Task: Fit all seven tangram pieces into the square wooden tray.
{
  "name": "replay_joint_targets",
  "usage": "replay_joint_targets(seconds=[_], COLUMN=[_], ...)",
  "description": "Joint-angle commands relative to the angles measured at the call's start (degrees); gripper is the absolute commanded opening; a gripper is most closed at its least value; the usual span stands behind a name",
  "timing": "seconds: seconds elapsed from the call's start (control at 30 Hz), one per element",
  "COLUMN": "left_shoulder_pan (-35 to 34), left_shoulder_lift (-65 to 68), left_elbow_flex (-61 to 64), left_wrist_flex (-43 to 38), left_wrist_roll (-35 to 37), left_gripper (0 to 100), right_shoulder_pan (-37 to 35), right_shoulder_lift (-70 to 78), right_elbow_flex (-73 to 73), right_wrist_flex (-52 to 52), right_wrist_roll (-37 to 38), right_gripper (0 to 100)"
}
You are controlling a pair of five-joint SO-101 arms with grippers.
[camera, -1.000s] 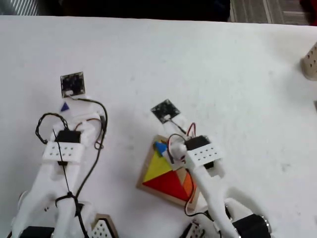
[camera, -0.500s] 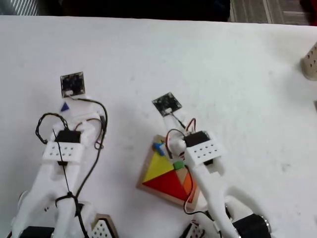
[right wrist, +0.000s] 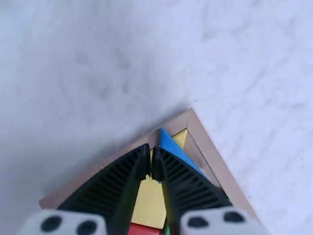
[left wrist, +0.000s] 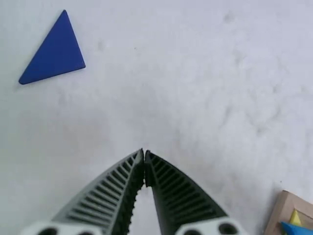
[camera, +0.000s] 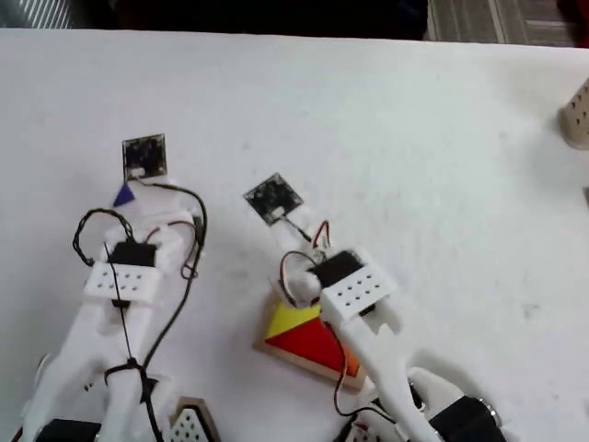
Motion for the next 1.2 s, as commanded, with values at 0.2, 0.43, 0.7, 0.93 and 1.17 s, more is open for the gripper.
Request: replay_joint_targets(seconds=[0.2, 0.43, 0.7, 0.93, 1.17], left_shoulder_pan=[0.48, 0.22, 0.22, 0.13, -5.67], left_shoulder_lift=[-1.45, -1.45, -1.45, -1.54, -1.45], left_elbow_flex=[0.35, 0.35, 0.35, 0.35, -2.37], left_wrist_flex=[-2.20, -2.20, -2.11, -2.11, -2.11], left_wrist_roll=[0.09, 0.09, 0.09, 0.09, -1.49], left_gripper=[3, 3, 3, 3, 3], right_shoulder_pan=[-0.40, 2.15, 2.33, 6.29, 15.96], right_shoulder_lift=[-0.92, 6.29, 3.82, -11.82, -17.89], right_elbow_flex=[4.57, 0.53, 0.44, 8.26, 10.64], right_wrist_flex=[-10.77, -8.31, -4.97, -4.62, -2.51], right_wrist_roll=[0.09, 0.09, 0.09, 0.09, 2.99], right_gripper=[1.8, 1.8, 1.8, 1.8, 1.8])
